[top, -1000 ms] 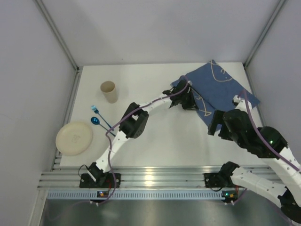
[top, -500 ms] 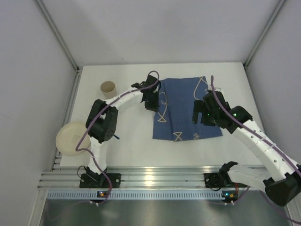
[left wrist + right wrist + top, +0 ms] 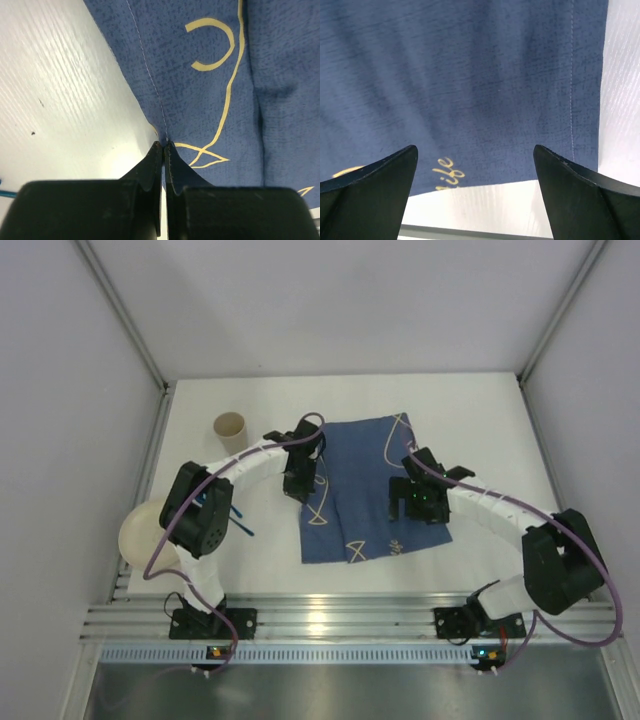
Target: Set the dinner table for one person
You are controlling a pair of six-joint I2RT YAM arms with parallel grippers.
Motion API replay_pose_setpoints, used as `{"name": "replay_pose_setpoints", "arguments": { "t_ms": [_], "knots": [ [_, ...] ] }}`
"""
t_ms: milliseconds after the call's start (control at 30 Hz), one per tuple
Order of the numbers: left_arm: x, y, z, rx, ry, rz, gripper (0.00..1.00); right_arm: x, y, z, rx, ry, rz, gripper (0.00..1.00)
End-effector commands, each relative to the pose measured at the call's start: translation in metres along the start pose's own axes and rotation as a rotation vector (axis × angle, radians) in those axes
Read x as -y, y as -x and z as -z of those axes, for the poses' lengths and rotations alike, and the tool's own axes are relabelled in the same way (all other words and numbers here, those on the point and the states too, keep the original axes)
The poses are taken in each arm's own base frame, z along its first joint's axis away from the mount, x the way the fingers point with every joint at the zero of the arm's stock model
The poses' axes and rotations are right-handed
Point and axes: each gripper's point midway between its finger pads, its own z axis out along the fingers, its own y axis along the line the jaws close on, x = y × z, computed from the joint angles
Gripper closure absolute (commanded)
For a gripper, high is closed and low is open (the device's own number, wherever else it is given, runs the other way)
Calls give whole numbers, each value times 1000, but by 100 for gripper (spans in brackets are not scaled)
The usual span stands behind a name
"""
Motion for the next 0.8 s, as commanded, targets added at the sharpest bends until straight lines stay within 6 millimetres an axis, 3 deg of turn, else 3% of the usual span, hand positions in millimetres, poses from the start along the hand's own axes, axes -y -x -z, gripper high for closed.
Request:
{"name": "replay_pose_setpoints", "arguments": {
  "t_ms": [0, 167, 267, 600, 700, 767],
  "knots": [
    [-5, -6, 18, 11, 5, 7, 100, 5, 11, -13, 52, -14, -20, 0],
    [-16, -11, 20, 6, 54, -12, 100, 47, 3, -23, 14, -194, -38, 0],
    [-19, -10, 20, 5, 70, -21, 100, 58, -1, -25, 2, -242, -31, 0],
    [-21, 5, 12, -13, 107, -49, 100, 44, 18, -38, 5, -156, -67, 1],
    [-18, 12, 10, -14, 108, -55, 100, 36, 17, -46, -10, -111, -57, 13],
    [-17, 16, 9, -12, 107, -55, 100, 26, 12, -52, -25, -52, -57, 28]
  ]
}}
